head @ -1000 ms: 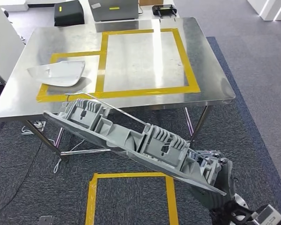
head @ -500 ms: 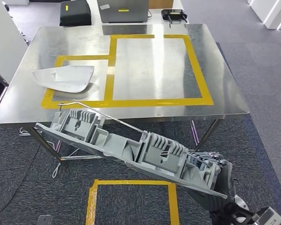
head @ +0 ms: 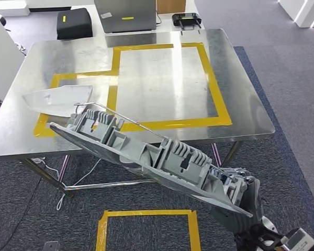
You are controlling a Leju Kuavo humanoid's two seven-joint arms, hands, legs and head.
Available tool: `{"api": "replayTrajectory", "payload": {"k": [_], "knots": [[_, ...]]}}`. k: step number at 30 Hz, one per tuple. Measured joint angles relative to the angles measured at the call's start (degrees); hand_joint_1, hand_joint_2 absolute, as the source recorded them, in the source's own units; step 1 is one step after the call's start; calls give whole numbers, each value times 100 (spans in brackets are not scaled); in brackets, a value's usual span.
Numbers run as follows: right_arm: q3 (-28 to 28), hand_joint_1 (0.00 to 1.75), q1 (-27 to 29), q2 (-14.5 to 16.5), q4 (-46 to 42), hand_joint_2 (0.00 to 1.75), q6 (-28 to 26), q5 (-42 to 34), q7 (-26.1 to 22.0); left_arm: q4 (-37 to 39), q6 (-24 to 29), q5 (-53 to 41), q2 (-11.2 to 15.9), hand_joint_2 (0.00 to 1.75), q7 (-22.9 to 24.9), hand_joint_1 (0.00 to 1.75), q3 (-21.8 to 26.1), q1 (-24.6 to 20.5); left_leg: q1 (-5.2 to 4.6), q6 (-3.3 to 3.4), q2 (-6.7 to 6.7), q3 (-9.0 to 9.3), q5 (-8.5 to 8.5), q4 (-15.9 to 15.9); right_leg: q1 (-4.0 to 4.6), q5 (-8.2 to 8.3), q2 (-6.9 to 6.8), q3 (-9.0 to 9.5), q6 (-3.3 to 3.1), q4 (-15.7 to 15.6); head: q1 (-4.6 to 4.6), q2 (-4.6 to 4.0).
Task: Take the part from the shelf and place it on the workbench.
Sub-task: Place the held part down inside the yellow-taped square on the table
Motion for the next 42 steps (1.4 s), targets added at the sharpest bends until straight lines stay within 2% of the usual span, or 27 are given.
{"api": "replayTrajectory", "payload": {"k": [2, 3, 5, 6, 8, 9, 10, 11, 13, 14, 15, 16, 17, 18, 19, 20, 22, 25, 32, 36, 42], "knots": [[0, 175, -1, 0, -1, 175, 0, -1, 2, 1, 1, 0, 5, 175, -1, 0, 2, 8, -9, 38, 2, 169, 493, -628, -1, -90, 3, 109, 27, -6, 2, 0], [0, 175, -3, 0, -1, 175, 0, -1, 1, 2, -1, 0, 9, 175, -1, 0, 2, 7, -27, 63, 6, 240, 604, -917, 1, -131, 3, 158, 54, -8, 2, 0], [1, 175, -4, 0, -1, 175, 0, -2, 1, 3, -2, 0, 11, 175, 1, 0, 1, 12, -68, 141, 13, 306, 670, -1217, 5, -185, 3, 203, 133, -15, -1, 0], [1, 175, -1, 0, -2, 175, 0, -1, 2, 3, -2, -1, 11, 175, 2, 0, 1, 23, -80, 182, 14, 311, 634, -1252, 10, -183, 7, 240, 180, -4, -1, 0], [2, 175, 4, 0, -2, 175, 0, 3, 3, 2, 0, -1, 8, 175, 2, 0, 2, 43, -59, 263, 10, 441, 732, -1342, 12, -201, 8, 272, 251, 65, 8, -1], [3, 175, -2, 0, -2, 175, 0, 4, 4, 2, 1, -1, 9, 175, 2, 0, 3, 38, -45, 293, 8, 515, 727, -1368, 11, -244, 7, 228, 278, 191, 21, -1], [3, 175, -13, 0, -2, 175, 0, 2, 1, 1, 2, 0, 9, 175, 1, 0, 4, 24, -34, 321, 5, 576, 712, -1387, 8, -336, 6, 105, 294, 422, 38, -2], [3, 175, -20, 0, -2, 175, 0, 1, -2, 1, 3, 0, 10, 175, 0, 0, 5, 12, -34, 342, 4, 609, 685, -1394, 6, -468, 5, -94, 311, 751, 61, -2], [4, 175, -19, 0, -2, 175, 0, -2, -7, 1, 3, -1, 8, 175, -1, 0, 5, 5, -40, 363, 1, 655, 617, -1394, 4, -731, 4, -578, 337, 1408, 84, -1], [4, 175, -11, 0, -2, 175, 0, -1, -7, 2, 2, -1, 4, 175, -1, 0, 5, 10, -44, 362, -1, 694, 577, -1394, 5, -768, 4, -749, 345, 1555, 87, -1], [4, 175, -6, -1, -2, 175, 0, 0, -5, 2, 1, -1, 1, 175, 0, 0, 5, 15, -47, 358, -4, 751, 530, -1394, 7, -677, 4, -817, 342, 1498, 90, -1], [3, 175, -3, -1, -2, 175, -1, 1, -5, 2, 1, -1, -2, 175, 0, 0, 5, 17, -48, 350, -7, 826, 474, -1394, 9, -465, 4, -790, 329, 1248, 95, -1], [2, 175, -2, -2, -2, 175, -1, 2, -5, 2, 1, -1, -5, 175, 0, 0, 5, 20, -49, 338, -10, 891, 414, -1397, 14, -169, 2, -704, 304, 872, 96, -1], [2, 175, -3, -2, -1, 175, -2, 1, -4, 2, 1, -1, -8, 175, 0, 0, 5, 18, -53, 318, -13, 957, 358, -1393, 26, 50, -4, -627, 274, 544, 89, -1], [2, 175, -6, -2, -2, 175, -2, 0, -6, 2, 1, 0, -9, 175, 0, 0, 5, 12, -56, 291, -13, 988, 312, -1393, 42, 186, -8, -555, 234, 300, 81, -1], [3, 175, -4, -2, -3, 175, -2, -2, -7, 2, 0, 0, -12, 175, 1, 0, 5, 10, -58, 260, -12, 1006, 284, -1391, 57, 253, -11, -525, 187, 175, 72, -1], [2, 175, 2, -4, -5, 175, -1, -1, -7, 3, 0, 0, -14, 175, 2, 0, 5, 8, -63, 217, -8, 1027, 262, -1397, 71, 260, -9, -473, 133, 128, 62, -1], [-1, 175, -2, -5, -2, 175, 0, 2, -1, 4, 1, 0, -13, 175, 3, 0, 4, 1, -70, 231, -6, 1080, 267, -1415, 62, 264, -1, -430, 131, 108, 48, -1], [-4, 175, -5, -7, -2, 175, -4, -2, 2, 4, 1, 0, -13, 175, 3, 0, 3, -9, -70, 228, -4, 1185, 228, -1547, 69, 165, -3, -382, 71, 100, 46, 0], [-4, 175, -5, -7, -2, 175, -3, -1, 2, 4, 1, 0, -14, 175, 3, 0, 3, -5, -66, 191, -3, 1238, 188, -1636, 75, 158, -10, -365, 60, 100, 48, 0], [0, 175, -4, -7, -2, 175, -2, 0, 2, 4, 1, 0, -13, 175, 3, 0, 3, -5, -71, 183, -3, 1282, 192, -1639, 70, 159, -13, -314, 59, 100, 49, -1]]}}
